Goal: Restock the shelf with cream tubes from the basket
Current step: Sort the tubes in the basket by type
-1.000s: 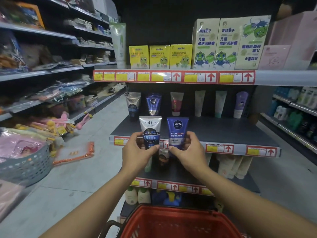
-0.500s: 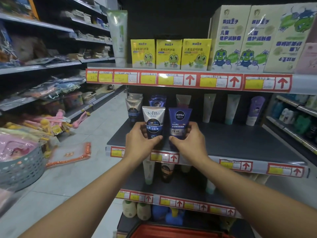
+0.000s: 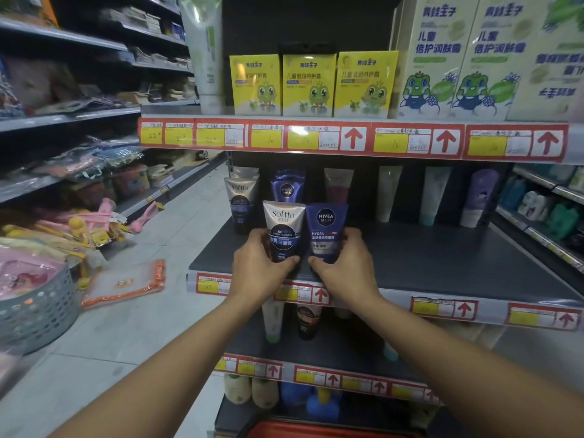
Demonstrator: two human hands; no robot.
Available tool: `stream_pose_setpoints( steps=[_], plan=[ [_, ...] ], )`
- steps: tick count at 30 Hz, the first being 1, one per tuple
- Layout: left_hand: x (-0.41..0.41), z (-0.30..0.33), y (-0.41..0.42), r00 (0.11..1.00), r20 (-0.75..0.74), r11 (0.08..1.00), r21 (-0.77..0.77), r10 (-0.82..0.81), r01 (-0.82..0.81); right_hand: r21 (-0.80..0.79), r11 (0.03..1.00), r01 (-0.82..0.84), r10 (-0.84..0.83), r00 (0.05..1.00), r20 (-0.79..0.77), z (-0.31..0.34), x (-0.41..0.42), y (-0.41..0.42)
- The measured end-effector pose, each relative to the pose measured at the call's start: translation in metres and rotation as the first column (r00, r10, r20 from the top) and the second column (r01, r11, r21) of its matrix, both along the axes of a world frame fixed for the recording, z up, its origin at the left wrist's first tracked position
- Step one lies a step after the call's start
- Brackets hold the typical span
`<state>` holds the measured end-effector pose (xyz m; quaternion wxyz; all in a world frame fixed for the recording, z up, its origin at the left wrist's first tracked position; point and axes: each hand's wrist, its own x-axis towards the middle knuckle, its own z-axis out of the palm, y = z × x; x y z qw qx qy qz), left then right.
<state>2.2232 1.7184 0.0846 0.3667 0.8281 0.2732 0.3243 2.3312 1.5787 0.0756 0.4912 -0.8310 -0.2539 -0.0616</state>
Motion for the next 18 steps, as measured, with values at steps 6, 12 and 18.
stream_pose_setpoints(
  steps=[6, 12, 18],
  plan=[
    [0.001, 0.001, -0.004, 0.993, -0.055, 0.988, 0.12, 0.101, -0.094, -0.112, 0.991, 0.075, -0.063, 0.992, 0.109, -0.002, -0.004, -0.004],
    [-0.001, 0.008, 0.003, 0.982, -0.134, 0.988, 0.1, 0.131, -0.118, -0.225, 0.968, 0.109, -0.087, 0.991, 0.104, 0.001, -0.004, 0.007],
    [-0.009, 0.015, 0.033, 0.964, -0.175, 0.978, 0.091, 0.199, -0.185, -0.289, 0.953, 0.085, -0.068, 0.995, 0.068, 0.011, -0.006, 0.038]
  ],
)
